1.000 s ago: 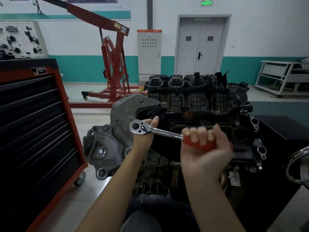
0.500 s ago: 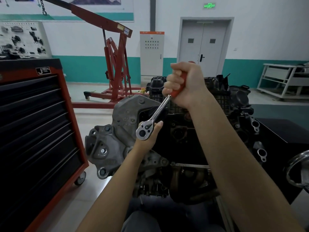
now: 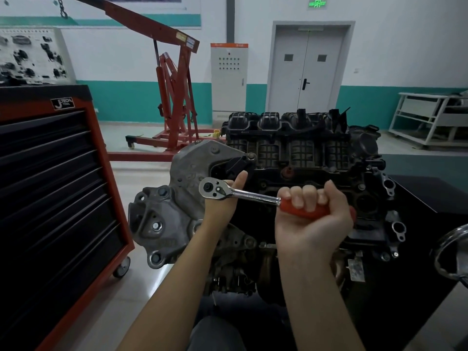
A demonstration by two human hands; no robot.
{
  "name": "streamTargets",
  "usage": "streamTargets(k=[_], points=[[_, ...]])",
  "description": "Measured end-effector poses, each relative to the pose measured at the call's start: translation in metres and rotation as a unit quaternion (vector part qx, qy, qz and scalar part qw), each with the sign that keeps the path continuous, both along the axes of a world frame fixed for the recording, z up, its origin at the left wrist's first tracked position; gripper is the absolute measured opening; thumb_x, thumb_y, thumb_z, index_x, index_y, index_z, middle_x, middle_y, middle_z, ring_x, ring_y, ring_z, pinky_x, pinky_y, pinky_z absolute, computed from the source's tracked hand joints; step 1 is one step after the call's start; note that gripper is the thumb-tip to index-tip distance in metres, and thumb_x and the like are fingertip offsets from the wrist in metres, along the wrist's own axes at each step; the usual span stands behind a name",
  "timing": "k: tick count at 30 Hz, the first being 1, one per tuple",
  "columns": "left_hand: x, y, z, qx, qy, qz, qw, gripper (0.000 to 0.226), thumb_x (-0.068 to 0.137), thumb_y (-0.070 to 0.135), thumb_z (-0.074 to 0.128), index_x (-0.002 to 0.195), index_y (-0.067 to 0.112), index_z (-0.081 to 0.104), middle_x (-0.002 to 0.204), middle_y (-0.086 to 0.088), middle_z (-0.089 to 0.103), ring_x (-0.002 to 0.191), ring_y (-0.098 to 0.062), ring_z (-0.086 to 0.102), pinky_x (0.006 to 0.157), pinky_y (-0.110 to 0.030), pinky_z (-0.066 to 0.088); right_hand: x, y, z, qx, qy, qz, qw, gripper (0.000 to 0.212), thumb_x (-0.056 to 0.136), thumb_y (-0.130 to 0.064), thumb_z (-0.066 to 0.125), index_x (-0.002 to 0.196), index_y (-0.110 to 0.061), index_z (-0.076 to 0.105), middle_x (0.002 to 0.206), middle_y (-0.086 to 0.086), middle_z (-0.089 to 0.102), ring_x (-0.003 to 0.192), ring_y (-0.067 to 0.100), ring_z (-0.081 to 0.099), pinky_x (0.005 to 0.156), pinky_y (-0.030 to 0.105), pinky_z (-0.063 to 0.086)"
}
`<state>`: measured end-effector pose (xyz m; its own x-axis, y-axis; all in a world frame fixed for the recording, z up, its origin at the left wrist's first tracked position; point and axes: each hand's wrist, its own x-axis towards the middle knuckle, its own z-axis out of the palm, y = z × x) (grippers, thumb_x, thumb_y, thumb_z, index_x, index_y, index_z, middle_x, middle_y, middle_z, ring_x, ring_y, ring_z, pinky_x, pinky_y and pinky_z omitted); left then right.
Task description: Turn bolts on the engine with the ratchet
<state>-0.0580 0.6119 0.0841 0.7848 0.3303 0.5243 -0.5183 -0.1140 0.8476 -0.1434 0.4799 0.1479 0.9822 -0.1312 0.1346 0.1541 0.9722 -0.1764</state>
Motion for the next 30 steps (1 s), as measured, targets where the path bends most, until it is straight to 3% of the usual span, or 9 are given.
streamTargets(k=[3,7,10,12,16,18,22,27,30], points=[[0.005,0.003,-0.001,0.006,-0.011,0.029,0.999,0.062,0.092,0.019,0.065,0.038,0.028,0.035,0.039,0.016,0.035,0.037,-0.001,0.033,0.046,-0.010,0.032,0.013,-0.004,0.015,-0.049,-0.042,0.022,0.998,0.044,0.091,-0.013,0.041,0.048,-0.019,0.035,0.043,-0.005,0.028,0.039,0.011,0.027,0.046,0.021,0.035],[0.005,0.002,-0.009,-0.042,0.006,0.014,0.999,0.036,0.087,0.026,0.068,0.053,0.038,0.068,0.051,0.015,0.060,0.048,-0.003,0.059,0.057,-0.020,0.051,0.039,-0.002,0.051,-0.175,-0.111,0.089,0.974,0.043,0.086,-0.008,0.044,0.045,-0.020,0.037,0.039,-0.006,0.028,0.036,0.011,0.024,0.044,0.017,0.030],[0.001,0.003,-0.007,-0.022,0.014,-0.013,1.000,0.047,0.077,0.051,0.061,0.039,0.033,0.041,0.042,0.019,0.036,0.039,0.000,0.035,0.048,-0.009,0.035,0.059,0.009,0.080,-0.274,-0.118,0.157,0.941,0.038,0.083,-0.007,0.047,0.048,-0.017,0.037,0.039,-0.006,0.028,0.036,0.010,0.025,0.043,0.017,0.030],[-0.001,0.006,-0.004,-0.006,0.020,-0.024,0.999,0.052,0.079,0.053,0.060,0.041,0.032,0.032,0.044,0.018,0.029,0.040,-0.001,0.027,0.046,-0.009,0.029,0.065,0.015,0.089,-0.301,-0.113,0.183,0.929,0.037,0.085,-0.007,0.046,0.051,-0.016,0.035,0.039,-0.006,0.028,0.035,0.010,0.025,0.042,0.017,0.030],[0.000,0.006,-0.009,-0.047,0.024,-0.037,0.998,0.039,0.087,0.029,0.063,0.050,0.021,0.059,0.043,0.017,0.041,0.042,0.002,0.039,0.049,-0.008,0.033,0.051,0.008,0.064,-0.206,-0.082,0.134,0.966,0.038,0.085,-0.008,0.047,0.049,-0.018,0.037,0.040,-0.006,0.028,0.036,0.010,0.024,0.043,0.017,0.029],[-0.002,0.005,-0.006,-0.031,0.011,-0.028,0.999,0.041,0.085,0.029,0.066,0.057,0.005,0.048,0.047,0.014,0.039,0.043,-0.001,0.035,0.047,-0.014,0.030,0.034,-0.002,0.039,-0.128,-0.067,0.081,0.986,0.039,0.086,-0.010,0.046,0.049,-0.019,0.037,0.041,-0.006,0.029,0.037,0.011,0.025,0.043,0.018,0.031],[-0.003,0.002,0.002,0.024,-0.018,-0.012,0.999,0.051,0.086,0.027,0.070,0.053,0.015,0.034,0.049,-0.001,0.034,0.046,-0.011,0.032,0.049,-0.018,0.031,-0.001,-0.008,-0.003,0.000,-0.020,0.008,1.000,0.040,0.087,-0.015,0.045,0.047,-0.019,0.039,0.044,-0.004,0.031,0.040,0.013,0.033,0.049,0.024,0.039],[0.001,0.003,-0.001,0.017,-0.019,-0.013,1.000,0.058,0.093,0.015,0.062,0.045,0.019,0.030,0.038,0.014,0.030,0.035,-0.002,0.026,0.043,-0.011,0.026,-0.007,-0.005,-0.008,-0.026,-0.048,0.006,0.999,0.042,0.089,-0.015,0.042,0.047,-0.019,0.039,0.044,-0.003,0.031,0.042,0.013,0.032,0.051,0.024,0.041],[0.006,0.005,-0.007,-0.007,-0.004,-0.004,1.000,0.054,0.092,0.017,0.063,0.040,0.025,0.053,0.041,0.007,0.042,0.040,0.001,0.038,0.049,-0.010,0.035,0.017,-0.010,0.020,-0.085,-0.066,0.045,0.993,0.044,0.090,-0.011,0.042,0.047,-0.020,0.037,0.042,-0.005,0.028,0.039,0.012,0.026,0.045,0.020,0.034]])
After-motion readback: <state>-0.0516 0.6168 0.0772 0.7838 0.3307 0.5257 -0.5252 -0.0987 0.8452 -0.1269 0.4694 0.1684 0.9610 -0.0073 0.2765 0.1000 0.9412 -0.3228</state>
